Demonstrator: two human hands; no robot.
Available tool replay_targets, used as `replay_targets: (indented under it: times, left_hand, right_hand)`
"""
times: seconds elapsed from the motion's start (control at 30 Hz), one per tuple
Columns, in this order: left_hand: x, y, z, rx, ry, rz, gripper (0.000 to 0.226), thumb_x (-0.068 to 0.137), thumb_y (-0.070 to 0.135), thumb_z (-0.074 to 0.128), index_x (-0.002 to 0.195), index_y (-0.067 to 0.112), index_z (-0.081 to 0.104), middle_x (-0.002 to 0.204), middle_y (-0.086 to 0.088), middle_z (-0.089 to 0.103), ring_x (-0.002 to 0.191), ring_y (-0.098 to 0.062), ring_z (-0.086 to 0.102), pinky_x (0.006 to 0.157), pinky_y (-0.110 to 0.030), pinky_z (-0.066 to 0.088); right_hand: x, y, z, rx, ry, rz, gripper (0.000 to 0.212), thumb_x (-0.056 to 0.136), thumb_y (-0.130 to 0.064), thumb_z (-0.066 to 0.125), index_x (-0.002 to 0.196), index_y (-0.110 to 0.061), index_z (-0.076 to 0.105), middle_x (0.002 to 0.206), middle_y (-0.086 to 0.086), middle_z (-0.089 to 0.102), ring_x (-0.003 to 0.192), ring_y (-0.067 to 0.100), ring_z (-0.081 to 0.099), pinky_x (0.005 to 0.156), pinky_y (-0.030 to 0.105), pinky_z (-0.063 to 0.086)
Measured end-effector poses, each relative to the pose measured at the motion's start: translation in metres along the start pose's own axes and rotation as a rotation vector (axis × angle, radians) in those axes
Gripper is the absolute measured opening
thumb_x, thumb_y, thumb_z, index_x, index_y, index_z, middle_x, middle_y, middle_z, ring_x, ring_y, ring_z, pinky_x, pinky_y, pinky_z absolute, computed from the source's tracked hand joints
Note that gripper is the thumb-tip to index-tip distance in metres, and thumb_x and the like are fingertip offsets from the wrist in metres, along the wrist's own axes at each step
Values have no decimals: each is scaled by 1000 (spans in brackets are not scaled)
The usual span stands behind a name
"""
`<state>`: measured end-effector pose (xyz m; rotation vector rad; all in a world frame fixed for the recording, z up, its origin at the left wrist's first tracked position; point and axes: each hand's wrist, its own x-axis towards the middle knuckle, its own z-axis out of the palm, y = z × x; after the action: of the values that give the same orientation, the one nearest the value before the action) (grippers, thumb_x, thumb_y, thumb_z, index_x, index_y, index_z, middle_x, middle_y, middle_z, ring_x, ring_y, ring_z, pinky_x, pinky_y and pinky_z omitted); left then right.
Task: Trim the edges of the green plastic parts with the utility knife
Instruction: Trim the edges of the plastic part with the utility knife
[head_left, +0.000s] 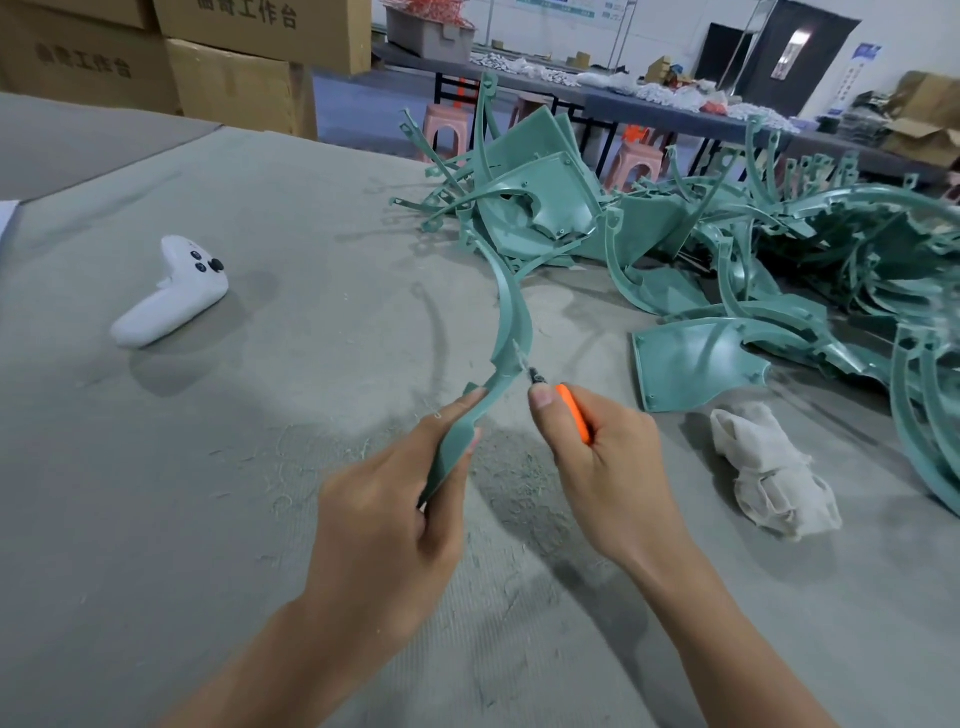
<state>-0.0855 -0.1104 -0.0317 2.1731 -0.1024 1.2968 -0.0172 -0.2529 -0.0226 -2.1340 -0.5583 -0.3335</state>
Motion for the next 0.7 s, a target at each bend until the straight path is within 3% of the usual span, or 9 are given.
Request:
replay_targets:
  times: [0.07, 0.13, 0.23, 0.43, 0.6, 0.7]
  left_hand:
    - [0, 0, 0, 2, -6, -1, 34, 97, 25, 43, 83, 7, 68, 58, 27, 9, 56, -4, 28, 59, 10, 21]
    - [2, -1, 0, 24, -11, -22, 26, 91, 21, 48, 86, 8, 70, 56, 27, 10, 57, -9, 35, 60, 11, 21]
    - [4, -3, -2, 36, -21, -39, 27, 91, 22, 47, 87, 8, 69, 56, 27, 10, 60, -12, 40, 61, 10, 22]
    - [2, 0, -2, 23, -25, -23, 27, 91, 21, 47, 93, 9, 71, 57, 27, 10, 58, -11, 38, 60, 9, 22]
    - [4, -2, -5, 13, 6, -11, 31, 95, 24, 45, 83, 7, 69, 56, 28, 11, 56, 0, 27, 58, 8, 22]
    - [2, 1, -4, -20, 5, -1, 39, 99, 28, 41, 80, 7, 68, 57, 29, 10, 54, -3, 27, 56, 9, 21]
  right_hand:
    - [0, 0, -2, 3, 8, 0, 56, 87, -65, 40, 60, -17, 30, 52, 6, 31, 46, 14, 28, 46, 29, 26]
    - [-4, -2, 1, 36, -21, -41, 52, 89, -63, 42, 60, -21, 31, 49, -3, 28, 45, 9, 28, 44, 20, 23]
    - [-7, -4, 8, 51, -45, -51, 53, 89, -63, 43, 62, -19, 31, 50, -5, 27, 45, 7, 27, 45, 18, 23]
    - [-1, 3, 0, -12, 16, -13, 55, 88, -64, 41, 58, -20, 27, 49, -5, 27, 46, 9, 27, 45, 22, 23]
    - [-3, 1, 6, 1, 2, -33, 54, 89, -63, 42, 61, -18, 30, 50, -3, 27, 45, 9, 27, 44, 21, 24]
    - [3, 5, -2, -32, 39, 9, 54, 87, -64, 40, 57, -22, 24, 49, -5, 26, 46, 10, 26, 46, 24, 22]
